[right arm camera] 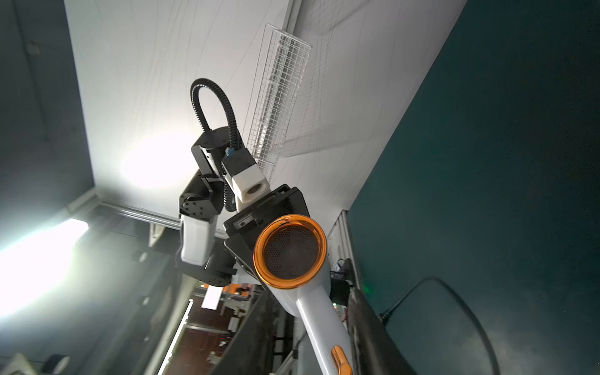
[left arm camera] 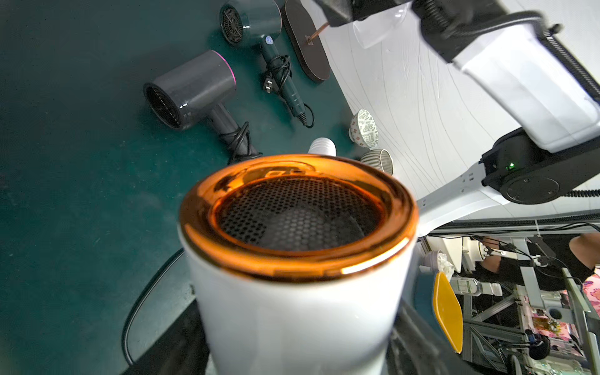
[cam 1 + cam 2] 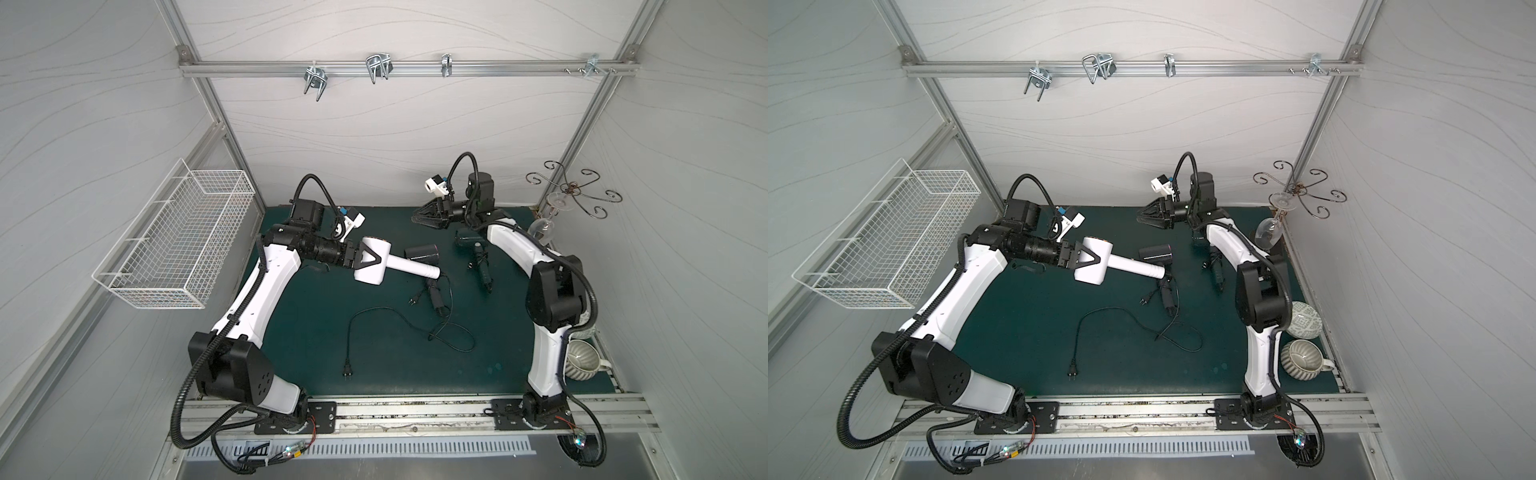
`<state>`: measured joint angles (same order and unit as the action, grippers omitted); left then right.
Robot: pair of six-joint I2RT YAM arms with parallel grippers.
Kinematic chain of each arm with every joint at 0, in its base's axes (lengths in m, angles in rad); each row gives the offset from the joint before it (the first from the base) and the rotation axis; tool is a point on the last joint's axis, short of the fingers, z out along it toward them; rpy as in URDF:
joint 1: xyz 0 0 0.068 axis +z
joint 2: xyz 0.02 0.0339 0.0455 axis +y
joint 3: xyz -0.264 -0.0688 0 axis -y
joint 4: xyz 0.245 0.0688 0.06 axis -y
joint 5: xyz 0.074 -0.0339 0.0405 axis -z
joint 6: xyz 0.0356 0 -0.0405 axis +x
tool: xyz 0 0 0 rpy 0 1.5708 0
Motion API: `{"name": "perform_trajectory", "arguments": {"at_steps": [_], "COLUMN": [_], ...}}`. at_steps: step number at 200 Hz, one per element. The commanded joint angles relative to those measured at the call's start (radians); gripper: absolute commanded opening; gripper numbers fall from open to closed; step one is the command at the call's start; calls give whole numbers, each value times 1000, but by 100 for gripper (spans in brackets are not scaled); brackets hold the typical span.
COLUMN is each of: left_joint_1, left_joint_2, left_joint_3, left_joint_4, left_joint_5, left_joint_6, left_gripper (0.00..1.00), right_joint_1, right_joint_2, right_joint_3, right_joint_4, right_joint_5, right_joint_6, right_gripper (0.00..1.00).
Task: Wrap the cord around the hair dryer
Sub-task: Pick up the hair dryer from the center of the board.
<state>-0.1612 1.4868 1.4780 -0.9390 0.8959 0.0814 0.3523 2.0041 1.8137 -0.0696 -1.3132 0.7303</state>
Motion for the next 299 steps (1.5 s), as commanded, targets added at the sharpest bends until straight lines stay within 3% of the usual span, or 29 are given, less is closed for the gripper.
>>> {"name": "perform_trajectory", "arguments": {"at_steps": [1,13,23,27,53,78,124,169,221,257,299], "left_joint_1": [9,10,11,12,12,11,9,-9,-19,-25,-24], "left_joint_2": [11,15,16,16,16,12,-21,-47,-73,-85,-86], "left_joint_3": [65,69,71,73,85,103,87,68,56,42,42], "left_joint_4": [-1,-6,-10,-10,-18,-32,-37,-26,-38,-41,-38], "left_joint_5": [23,24,28,28,29,34,91,155,172,170,170], "left_joint_6": [49,53,60,62,70,75,85,80,81,81,80], "left_gripper": [6,6,6,6,6,6,7,7,7,8,8], "right_joint_1": [7,15,33,40,94,139,152,208,215,215,228], "right_joint_2": [-83,-90,-87,-84,-104,-157,-285,-265,-261,-226,-214], "right_joint_3": [44,58,98,114,127,37,-193,-230,-270,-238,-220], "right_joint_4": [-561,-647,-790,-844,-1032,-1069,-864,-885,-768,-793,-846], "right_joint_5": [41,36,67,77,154,247,260,352,300,232,241], "right_joint_6": [-478,-569,-707,-760,-994,-1092,-1042,-1094,-1057,-1058,-1105], "right_gripper": [42,52,94,99,99,99,99,99,99,62,33]}}
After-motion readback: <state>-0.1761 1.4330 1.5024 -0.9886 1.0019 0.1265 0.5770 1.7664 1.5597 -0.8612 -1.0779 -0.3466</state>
